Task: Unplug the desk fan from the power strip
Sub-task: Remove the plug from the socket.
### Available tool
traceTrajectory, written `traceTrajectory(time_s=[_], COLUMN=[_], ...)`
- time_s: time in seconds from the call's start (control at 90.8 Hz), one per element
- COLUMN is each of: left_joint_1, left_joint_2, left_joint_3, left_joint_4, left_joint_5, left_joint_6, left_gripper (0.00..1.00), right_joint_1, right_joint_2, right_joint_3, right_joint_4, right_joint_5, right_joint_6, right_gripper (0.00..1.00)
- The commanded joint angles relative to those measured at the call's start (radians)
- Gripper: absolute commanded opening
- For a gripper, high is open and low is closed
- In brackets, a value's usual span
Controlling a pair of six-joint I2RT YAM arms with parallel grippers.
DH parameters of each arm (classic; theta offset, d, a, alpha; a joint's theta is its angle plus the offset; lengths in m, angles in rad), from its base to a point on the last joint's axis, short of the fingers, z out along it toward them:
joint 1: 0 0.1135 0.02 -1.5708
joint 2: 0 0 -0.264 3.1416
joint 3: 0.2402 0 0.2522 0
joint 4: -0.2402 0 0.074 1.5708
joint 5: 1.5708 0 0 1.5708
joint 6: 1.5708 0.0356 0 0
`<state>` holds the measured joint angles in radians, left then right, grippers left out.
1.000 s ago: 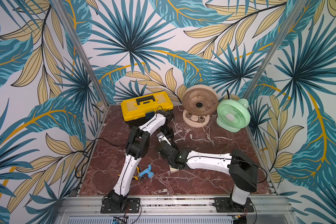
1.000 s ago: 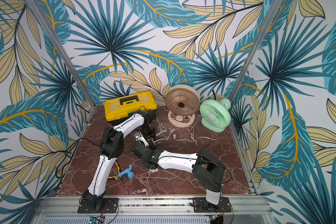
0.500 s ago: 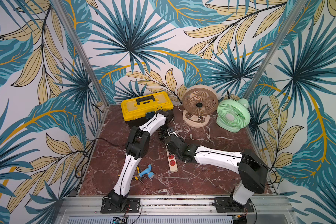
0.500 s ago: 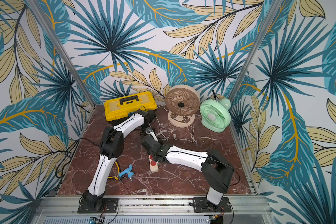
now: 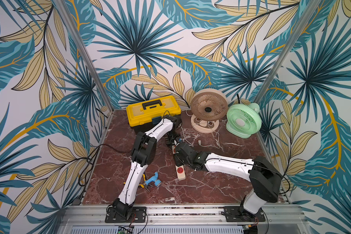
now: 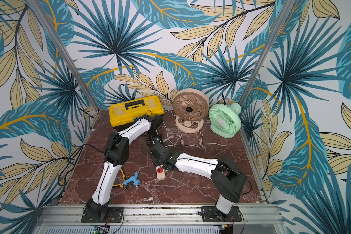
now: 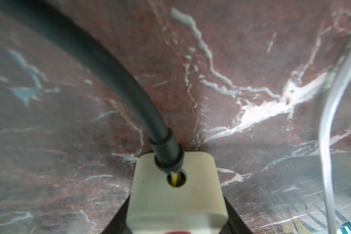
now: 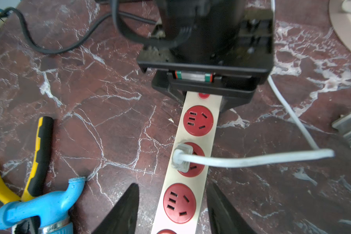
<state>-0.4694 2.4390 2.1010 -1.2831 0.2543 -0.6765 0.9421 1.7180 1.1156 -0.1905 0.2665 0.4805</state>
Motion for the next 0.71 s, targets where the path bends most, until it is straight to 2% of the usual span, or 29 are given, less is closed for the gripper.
traceTrajectory(time_s=[0.0, 0.176, 0.353, 0.54, 0.694], left_joint_1=[0.038, 0.038, 0.039, 0.038, 0.039], left_joint_2=[0.154, 0.153, 0.151, 0.15, 0.147], left_joint_3=[-0.098, -0.1, -0.101, -0.106, -0.109], left_joint_4=[-0.02, -0.019, -0.017, -0.015, -0.011], left_joint_5=[-0.173, -0.174, -0.175, -0.175, -0.177], left_joint_6=[0.03, 0.032, 0.032, 0.032, 0.029], left_gripper=[0.0, 0.0, 0.0, 0.0, 0.0], right_joint_1=[-0.003, -0.004, -0.008, -0.008, -0.002], right_joint_2=[0.06, 0.142, 0.194, 0.179, 0.181], right_joint_3=[0.028, 0.094, 0.127, 0.107, 0.114], right_joint_4=[-0.018, -0.054, -0.057, -0.052, -0.067], right_joint_5=[-0.006, 0.061, 0.099, 0.136, 0.174], right_joint_6=[0.01, -0.003, 0.004, 0.0, -0.035], right_gripper=[0.56, 0.51, 0.41, 0.21, 0.0])
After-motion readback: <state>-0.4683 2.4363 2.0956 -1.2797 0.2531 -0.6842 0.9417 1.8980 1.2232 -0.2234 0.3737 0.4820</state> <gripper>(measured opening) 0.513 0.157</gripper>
